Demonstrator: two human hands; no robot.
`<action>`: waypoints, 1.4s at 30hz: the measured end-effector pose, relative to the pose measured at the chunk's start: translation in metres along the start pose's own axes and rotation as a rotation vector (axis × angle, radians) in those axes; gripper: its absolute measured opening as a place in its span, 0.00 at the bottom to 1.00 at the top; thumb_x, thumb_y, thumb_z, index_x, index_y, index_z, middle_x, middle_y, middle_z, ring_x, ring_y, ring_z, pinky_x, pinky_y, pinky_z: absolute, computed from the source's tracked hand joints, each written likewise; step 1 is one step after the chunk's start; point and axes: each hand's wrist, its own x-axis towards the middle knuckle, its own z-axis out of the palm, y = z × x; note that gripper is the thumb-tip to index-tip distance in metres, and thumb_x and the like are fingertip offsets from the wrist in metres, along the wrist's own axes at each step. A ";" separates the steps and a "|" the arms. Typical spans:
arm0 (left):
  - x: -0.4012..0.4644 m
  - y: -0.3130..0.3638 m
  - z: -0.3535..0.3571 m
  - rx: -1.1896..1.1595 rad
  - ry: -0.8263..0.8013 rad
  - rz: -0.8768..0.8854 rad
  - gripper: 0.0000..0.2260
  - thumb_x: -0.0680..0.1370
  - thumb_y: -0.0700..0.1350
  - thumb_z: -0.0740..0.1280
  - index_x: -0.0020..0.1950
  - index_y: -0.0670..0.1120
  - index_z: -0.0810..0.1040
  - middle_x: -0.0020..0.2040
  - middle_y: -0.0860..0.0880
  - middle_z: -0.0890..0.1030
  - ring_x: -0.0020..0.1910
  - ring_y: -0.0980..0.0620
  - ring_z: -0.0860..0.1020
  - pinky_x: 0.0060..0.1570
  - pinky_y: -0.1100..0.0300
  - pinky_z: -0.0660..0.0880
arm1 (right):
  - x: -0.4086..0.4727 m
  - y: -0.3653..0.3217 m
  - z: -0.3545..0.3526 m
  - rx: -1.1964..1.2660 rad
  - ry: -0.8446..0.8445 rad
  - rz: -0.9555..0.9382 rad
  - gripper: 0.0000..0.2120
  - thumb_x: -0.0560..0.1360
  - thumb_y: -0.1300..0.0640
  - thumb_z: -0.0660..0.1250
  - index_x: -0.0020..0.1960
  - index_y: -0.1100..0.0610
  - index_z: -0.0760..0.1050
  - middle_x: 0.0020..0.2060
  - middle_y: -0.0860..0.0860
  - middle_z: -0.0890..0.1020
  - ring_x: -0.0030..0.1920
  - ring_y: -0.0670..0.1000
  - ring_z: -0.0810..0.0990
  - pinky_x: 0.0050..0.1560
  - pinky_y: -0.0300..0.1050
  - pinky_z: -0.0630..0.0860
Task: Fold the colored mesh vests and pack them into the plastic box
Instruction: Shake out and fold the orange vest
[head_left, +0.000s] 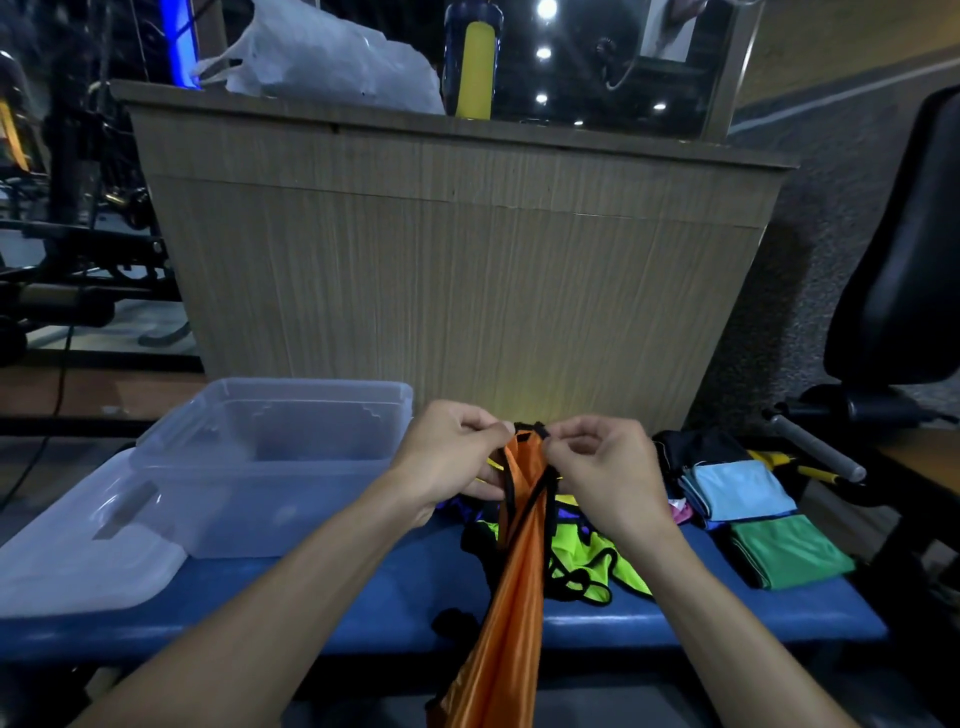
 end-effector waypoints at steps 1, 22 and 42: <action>-0.001 0.000 0.001 0.000 0.002 0.001 0.09 0.81 0.43 0.69 0.50 0.37 0.83 0.42 0.40 0.86 0.36 0.44 0.86 0.34 0.57 0.82 | 0.000 0.001 0.001 -0.022 0.029 -0.030 0.04 0.74 0.60 0.73 0.43 0.53 0.85 0.35 0.48 0.86 0.37 0.46 0.86 0.45 0.56 0.84; -0.041 -0.003 -0.042 0.357 0.157 0.708 0.03 0.74 0.43 0.72 0.45 0.51 0.82 0.41 0.51 0.82 0.39 0.50 0.79 0.36 0.56 0.76 | 0.045 -0.028 -0.106 0.159 -0.444 -0.405 0.07 0.73 0.64 0.71 0.51 0.65 0.81 0.42 0.53 0.86 0.44 0.47 0.83 0.49 0.36 0.79; -0.080 -0.032 -0.009 1.153 -0.006 1.239 0.15 0.77 0.54 0.74 0.60 0.51 0.78 0.63 0.56 0.80 0.51 0.52 0.75 0.48 0.56 0.76 | 0.047 -0.064 -0.101 -0.028 -0.378 -0.488 0.03 0.76 0.66 0.72 0.50 0.64 0.82 0.42 0.65 0.84 0.40 0.51 0.83 0.45 0.38 0.80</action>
